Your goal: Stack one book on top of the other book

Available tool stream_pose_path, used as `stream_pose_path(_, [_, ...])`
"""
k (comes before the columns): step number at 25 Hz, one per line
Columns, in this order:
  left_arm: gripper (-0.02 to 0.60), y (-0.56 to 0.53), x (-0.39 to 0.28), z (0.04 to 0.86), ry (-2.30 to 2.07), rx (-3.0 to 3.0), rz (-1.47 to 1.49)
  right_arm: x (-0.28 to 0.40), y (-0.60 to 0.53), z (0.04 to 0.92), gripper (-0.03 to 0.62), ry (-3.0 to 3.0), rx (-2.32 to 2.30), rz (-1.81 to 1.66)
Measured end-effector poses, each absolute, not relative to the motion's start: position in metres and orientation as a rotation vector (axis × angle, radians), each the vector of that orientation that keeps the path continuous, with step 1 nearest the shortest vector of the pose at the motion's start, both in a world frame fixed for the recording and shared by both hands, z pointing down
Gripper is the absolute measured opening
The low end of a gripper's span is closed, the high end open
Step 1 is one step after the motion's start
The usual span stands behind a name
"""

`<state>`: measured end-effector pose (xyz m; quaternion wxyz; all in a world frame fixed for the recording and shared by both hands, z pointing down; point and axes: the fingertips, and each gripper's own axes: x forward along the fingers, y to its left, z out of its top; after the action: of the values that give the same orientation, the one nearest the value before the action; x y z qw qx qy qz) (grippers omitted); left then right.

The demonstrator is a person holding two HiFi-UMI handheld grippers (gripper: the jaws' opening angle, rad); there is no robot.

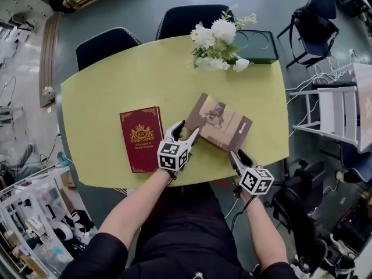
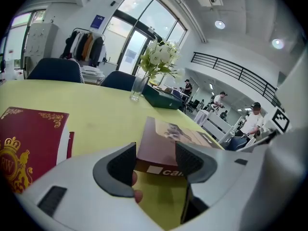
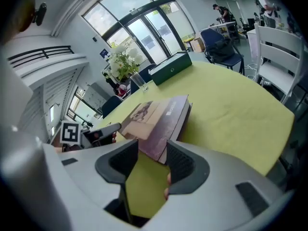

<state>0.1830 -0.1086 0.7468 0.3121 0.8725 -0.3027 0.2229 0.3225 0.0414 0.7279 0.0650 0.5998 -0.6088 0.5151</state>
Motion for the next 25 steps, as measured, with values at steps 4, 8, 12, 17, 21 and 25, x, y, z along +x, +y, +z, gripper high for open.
stream_pose_path(4, [0.261, -0.117, 0.185, 0.752, -0.773, 2.299, 0.594, 0.291, 0.067, 0.736, 0.190, -1.822, 1.771, 1.654])
stream_pose_path(8, [0.261, -0.126, 0.190, 0.758, -0.761, 2.299, 0.612, 0.260, 0.083, 0.750, 0.190, -1.825, 1.691, 1.709])
stream_pose_path(12, [0.261, -0.129, 0.189, 0.771, -0.779, 2.250, 0.632, 0.243, 0.092, 0.767, 0.190, -1.832, 1.625, 1.717])
stream_pose_path(17, [0.260, -0.123, 0.178, 0.774, -0.868, 2.183, 0.632, 0.245, 0.097, 0.770, 0.190, -1.872, 1.566, 1.679])
stream_pose_path(21, [0.261, -0.111, 0.169, 0.754, -0.934, 2.181, 0.576, 0.267, 0.100, 0.758, 0.190, -1.911, 1.519, 1.583])
stream_pose_path(25, [0.259, -0.083, 0.171, 0.738, -0.935, 2.191, 0.556, 0.313, 0.071, 0.744, 0.190, -1.962, 1.513, 1.381])
